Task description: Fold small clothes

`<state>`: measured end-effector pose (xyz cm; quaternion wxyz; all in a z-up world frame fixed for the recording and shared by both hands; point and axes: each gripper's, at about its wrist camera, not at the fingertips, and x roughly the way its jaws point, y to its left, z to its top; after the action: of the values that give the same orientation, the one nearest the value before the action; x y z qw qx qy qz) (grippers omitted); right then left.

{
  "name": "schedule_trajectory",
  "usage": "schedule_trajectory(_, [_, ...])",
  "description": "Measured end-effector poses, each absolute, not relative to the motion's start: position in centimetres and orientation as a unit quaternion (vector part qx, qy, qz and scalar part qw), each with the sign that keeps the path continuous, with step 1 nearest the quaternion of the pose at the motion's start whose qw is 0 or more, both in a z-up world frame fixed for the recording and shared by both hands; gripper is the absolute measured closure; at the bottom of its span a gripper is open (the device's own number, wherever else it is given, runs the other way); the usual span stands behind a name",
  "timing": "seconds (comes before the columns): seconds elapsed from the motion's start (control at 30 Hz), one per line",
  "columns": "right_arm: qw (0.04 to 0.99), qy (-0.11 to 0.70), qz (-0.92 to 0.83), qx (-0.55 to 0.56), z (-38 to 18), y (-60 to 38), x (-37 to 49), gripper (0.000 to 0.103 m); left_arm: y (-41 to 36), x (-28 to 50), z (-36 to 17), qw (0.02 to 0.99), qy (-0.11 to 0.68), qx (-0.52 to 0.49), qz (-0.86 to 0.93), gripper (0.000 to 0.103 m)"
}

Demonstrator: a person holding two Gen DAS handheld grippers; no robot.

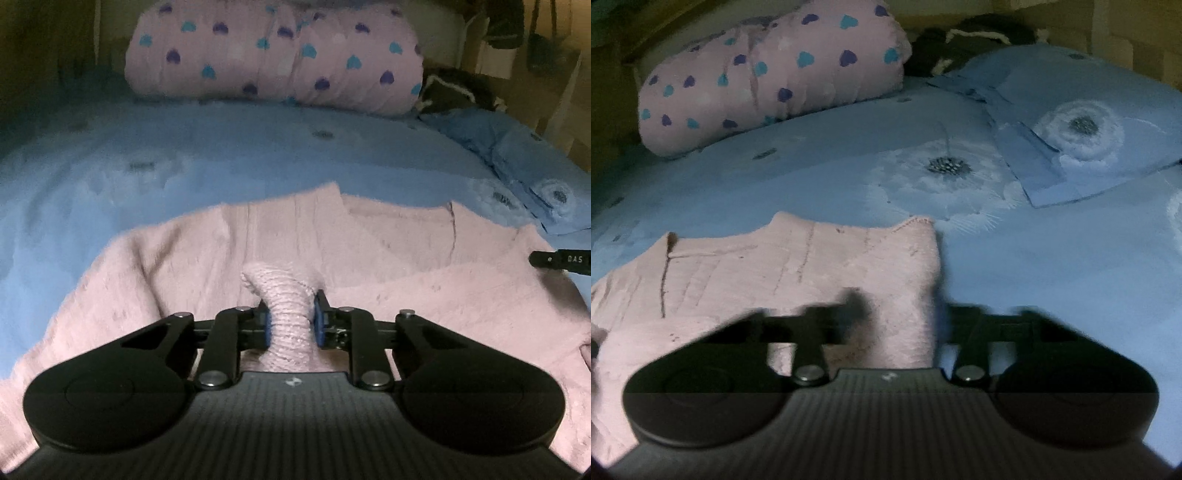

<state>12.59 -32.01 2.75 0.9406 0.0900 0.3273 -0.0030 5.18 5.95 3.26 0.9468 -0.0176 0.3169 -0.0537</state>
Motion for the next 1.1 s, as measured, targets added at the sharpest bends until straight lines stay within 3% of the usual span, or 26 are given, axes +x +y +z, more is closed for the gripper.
schedule_trajectory(0.2, [0.961, 0.265, -0.029, 0.075, 4.2, -31.5, 11.5, 0.087, 6.1, 6.2, 5.2, 0.966, 0.258, -0.002, -0.019, 0.08])
schedule_trajectory(0.37, [0.961, 0.264, -0.048, 0.064, 3.7, -31.7, 12.1, 0.086, 6.3, 9.1, 2.7, 0.948, 0.317, -0.011, -0.016, 0.076])
schedule_trajectory(0.5, [0.949, 0.306, -0.052, 0.062, 2.3, -31.8, 13.0, 0.08, 6.0, 9.2, 2.3, 0.949, 0.314, 0.012, 0.01, 0.043])
schedule_trajectory(0.63, [0.944, 0.315, -0.063, 0.072, 2.9, -32.2, 12.7, 0.07, 6.2, 7.9, 4.1, 0.959, 0.283, 0.017, 0.018, 0.031])
schedule_trajectory(0.8, [0.947, 0.31, -0.071, 0.05, 5.1, -31.9, 11.0, 0.07, 6.0, 6.4, 5.4, 0.959, 0.284, 0.007, -0.001, 0.031])
schedule_trajectory(0.87, [0.948, 0.308, -0.062, 0.045, 5.8, -31.6, 9.9, 0.07, 5.6, 5.9, 5.2, 0.955, 0.294, 0.007, -0.02, 0.033])
schedule_trajectory(0.93, [0.947, 0.316, -0.043, 0.045, 6.3, -31.3, 8.9, 0.07, 5.0, 5.6, 4.6, 0.952, 0.304, 0.013, -0.032, 0.042])
schedule_trajectory(1.1, [0.942, 0.331, 0.012, 0.05, 6.6, -29.9, 7.2, 0.07, 3.9, 6.3, 2.6, 0.941, 0.335, 0.042, -0.023, 0.044])
